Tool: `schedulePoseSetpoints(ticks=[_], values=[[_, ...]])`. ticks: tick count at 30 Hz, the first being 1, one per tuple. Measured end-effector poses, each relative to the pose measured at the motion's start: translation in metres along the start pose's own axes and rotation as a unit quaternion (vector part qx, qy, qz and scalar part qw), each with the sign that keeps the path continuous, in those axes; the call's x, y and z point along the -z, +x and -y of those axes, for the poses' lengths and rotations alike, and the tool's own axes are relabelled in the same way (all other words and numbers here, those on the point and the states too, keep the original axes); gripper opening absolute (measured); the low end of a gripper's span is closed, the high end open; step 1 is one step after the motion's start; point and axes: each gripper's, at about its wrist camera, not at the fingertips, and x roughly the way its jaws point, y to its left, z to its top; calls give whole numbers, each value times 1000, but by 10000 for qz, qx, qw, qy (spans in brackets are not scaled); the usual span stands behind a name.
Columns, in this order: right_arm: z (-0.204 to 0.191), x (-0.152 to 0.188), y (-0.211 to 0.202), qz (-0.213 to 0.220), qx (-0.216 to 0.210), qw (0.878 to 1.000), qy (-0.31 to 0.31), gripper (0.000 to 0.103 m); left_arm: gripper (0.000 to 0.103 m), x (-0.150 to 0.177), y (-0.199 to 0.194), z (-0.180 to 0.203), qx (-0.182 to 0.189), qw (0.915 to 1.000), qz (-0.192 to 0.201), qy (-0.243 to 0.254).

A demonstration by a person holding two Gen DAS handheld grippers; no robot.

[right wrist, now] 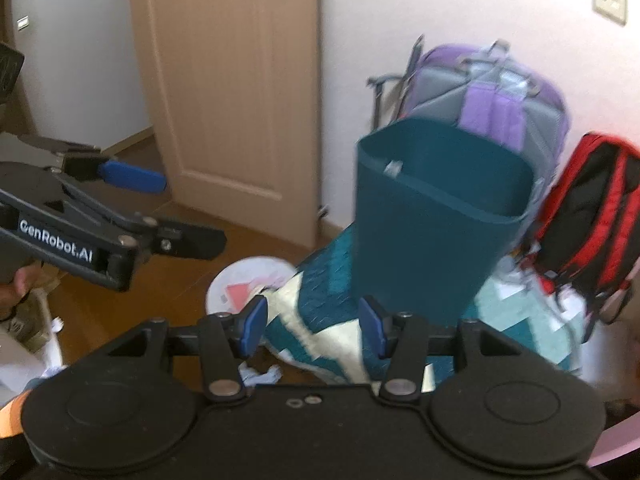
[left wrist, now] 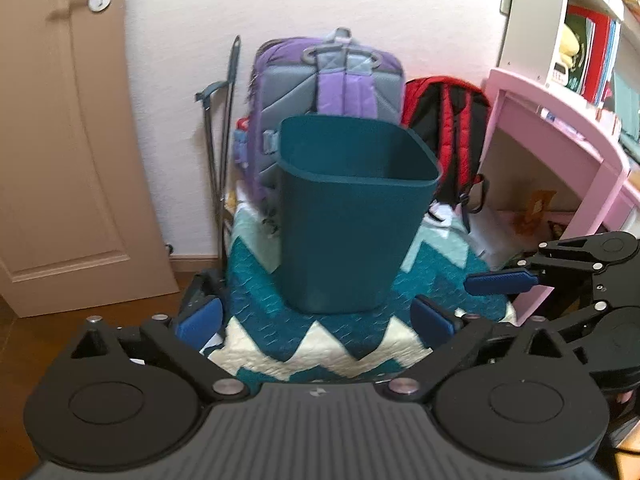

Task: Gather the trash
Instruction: 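Withdraw both tools and lower toward the clear bag and tissue, then grasp the clear plastic bag with left tool while right tool grasps crumpled tissue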

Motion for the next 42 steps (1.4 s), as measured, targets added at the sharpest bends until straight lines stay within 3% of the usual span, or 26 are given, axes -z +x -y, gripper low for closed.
schedulePoseSetpoints(ticks=[6, 13, 18, 24, 33, 42], values=[[-11, 33, 56, -471, -317, 9984, 68, 51, 101, 57, 36, -40, -70, 9993, -240, -282], [-12, 73, 143, -989, -391, 9928, 541, 51, 101, 135, 108, -103, -411, 9921, -842, -835], [-12, 100, 213, -1421, -519, 9839, 953, 50, 101, 191, 169, -146, -635, 9791, -1409, -1322], [-29, 131, 298, -1984, -744, 9701, 1184, 50, 101, 256, 228, -179, -912, 9633, -1804, -1765], [-47, 177, 419, -2521, -658, 9458, 1941, 50, 101, 344, 310, -195, -811, 9430, -2476, -2069], [-49, 220, 521, -2867, -249, 9114, 2940, 50, 101, 411, 371, -204, -624, 9178, -2879, -2663]])
